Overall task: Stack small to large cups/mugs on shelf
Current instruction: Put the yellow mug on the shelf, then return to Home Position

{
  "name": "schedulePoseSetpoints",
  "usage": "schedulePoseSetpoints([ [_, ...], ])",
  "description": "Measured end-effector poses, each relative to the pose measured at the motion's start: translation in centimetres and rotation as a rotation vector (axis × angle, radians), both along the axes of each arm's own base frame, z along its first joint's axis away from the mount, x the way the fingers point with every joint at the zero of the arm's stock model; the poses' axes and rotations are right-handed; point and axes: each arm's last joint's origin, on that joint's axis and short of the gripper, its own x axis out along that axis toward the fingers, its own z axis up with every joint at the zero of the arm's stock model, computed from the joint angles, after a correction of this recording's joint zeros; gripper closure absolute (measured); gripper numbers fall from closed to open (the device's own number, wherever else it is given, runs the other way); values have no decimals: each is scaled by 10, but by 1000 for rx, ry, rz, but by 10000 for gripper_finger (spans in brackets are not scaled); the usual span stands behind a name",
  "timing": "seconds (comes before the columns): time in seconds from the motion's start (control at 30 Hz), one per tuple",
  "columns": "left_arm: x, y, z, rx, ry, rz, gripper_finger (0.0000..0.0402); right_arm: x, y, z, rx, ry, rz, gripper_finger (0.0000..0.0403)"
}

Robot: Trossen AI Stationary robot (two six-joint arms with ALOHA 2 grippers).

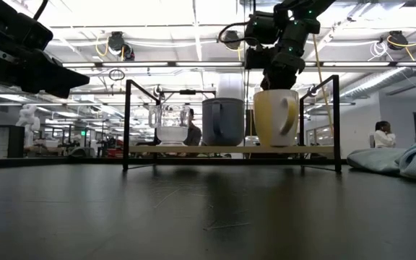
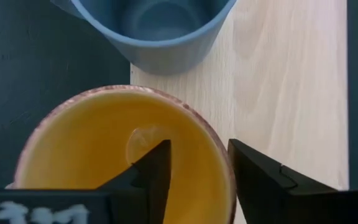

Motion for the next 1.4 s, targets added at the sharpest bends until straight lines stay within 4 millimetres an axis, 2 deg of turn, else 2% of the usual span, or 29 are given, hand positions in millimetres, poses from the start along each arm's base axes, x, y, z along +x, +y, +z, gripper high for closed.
schedulePoseSetpoints([
  [0.2, 0, 0, 0, 1, 0, 0, 401, -9, 4, 21, -35, -73, 5, 240],
  [0.47, 1, 0, 5, 37, -52, 3, 401, -38, 17, 67, -95, -242, -19, 241],
  [0.6, 1, 0, 9, 110, -94, -6, 401, -61, 29, 91, -103, -330, 12, 266],
  [0.77, 0, 0, 25, 145, -162, -10, 401, -91, 46, 114, -76, -477, 52, 338],
  [0.83, -1, 0, 33, 164, -185, -8, 401, -102, 52, 115, -86, -524, 62, 378],
  [0.9, -2, 0, 38, 199, -193, -10, 401, -113, 56, 112, -90, -563, 49, 395],
  [1.03, -2, 3, 43, 250, -163, -62, 401, -131, 64, 103, -94, -616, 28, 397],
  [1.2, 3, 10, 58, 249, -140, -20, 401, -147, 71, 88, -85, -686, -7, 401],
  [1.4, 12, 22, 70, 200, -89, 16, 401, -156, 78, 48, -5, -774, 33, 402],
])
